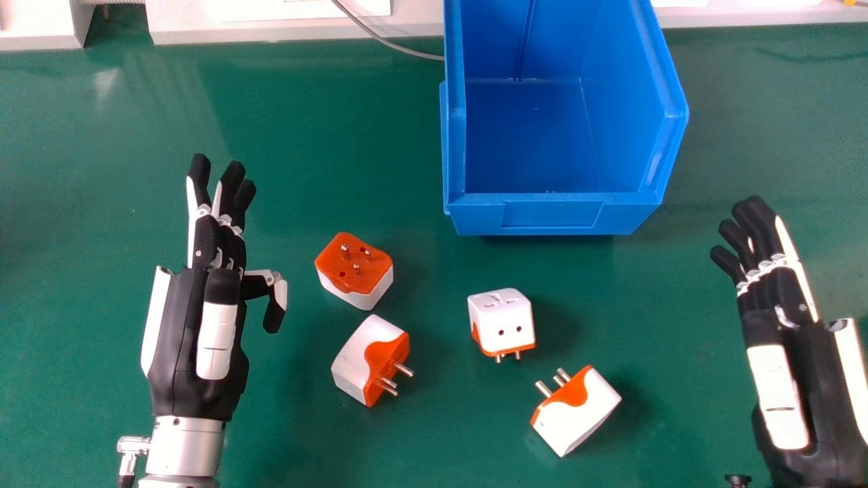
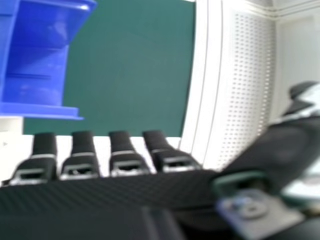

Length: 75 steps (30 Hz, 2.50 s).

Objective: Pick all objects and put in blue box

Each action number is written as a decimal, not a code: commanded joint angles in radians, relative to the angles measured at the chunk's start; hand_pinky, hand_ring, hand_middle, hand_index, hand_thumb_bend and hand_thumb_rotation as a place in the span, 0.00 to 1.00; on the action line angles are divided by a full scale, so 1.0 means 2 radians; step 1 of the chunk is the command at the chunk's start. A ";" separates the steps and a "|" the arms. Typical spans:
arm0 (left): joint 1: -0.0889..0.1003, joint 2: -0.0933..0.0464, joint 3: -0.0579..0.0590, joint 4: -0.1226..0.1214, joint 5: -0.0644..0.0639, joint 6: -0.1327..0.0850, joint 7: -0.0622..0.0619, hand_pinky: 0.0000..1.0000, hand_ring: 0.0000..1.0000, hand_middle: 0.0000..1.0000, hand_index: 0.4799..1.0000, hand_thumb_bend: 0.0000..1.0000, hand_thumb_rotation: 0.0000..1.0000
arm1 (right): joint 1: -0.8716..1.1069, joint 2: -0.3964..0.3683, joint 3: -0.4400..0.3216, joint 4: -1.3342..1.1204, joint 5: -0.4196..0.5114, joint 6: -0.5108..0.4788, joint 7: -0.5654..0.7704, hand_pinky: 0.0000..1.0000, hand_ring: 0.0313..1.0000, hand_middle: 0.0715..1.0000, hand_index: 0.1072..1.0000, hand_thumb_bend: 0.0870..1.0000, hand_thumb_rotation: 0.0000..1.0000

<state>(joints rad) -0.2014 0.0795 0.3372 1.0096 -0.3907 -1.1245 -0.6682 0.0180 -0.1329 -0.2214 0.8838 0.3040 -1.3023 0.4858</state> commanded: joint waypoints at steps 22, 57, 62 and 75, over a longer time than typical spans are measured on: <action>-0.011 -0.001 -0.002 0.004 0.002 -0.013 0.002 0.00 1.00 1.00 0.98 1.00 0.91 | -0.008 -0.014 -0.012 0.010 -0.044 -0.038 -0.024 0.90 0.94 0.94 0.93 0.29 0.89; -0.012 0.001 -0.005 0.008 0.000 -0.007 -0.003 0.00 1.00 1.00 0.97 1.00 0.91 | 0.109 0.005 0.022 -0.057 -0.529 0.007 -0.411 0.87 0.96 0.98 1.00 0.53 0.88; -0.010 0.002 -0.004 0.005 -0.002 -0.008 -0.004 0.00 1.00 1.00 0.97 1.00 0.91 | 0.097 -0.035 0.067 -0.052 -0.548 0.002 -0.458 0.91 0.99 0.99 1.00 0.88 0.67; -0.014 0.002 -0.004 0.009 -0.001 -0.007 -0.003 0.00 1.00 1.00 0.96 1.00 0.91 | 0.129 -0.060 0.126 -0.132 -0.473 0.065 -0.435 0.99 1.00 1.00 1.00 1.00 0.68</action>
<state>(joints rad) -0.2150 0.0839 0.3276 1.0314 -0.3920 -1.1313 -0.6749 0.2777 -0.2426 0.0221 0.6292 -0.6724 -1.1668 -0.3786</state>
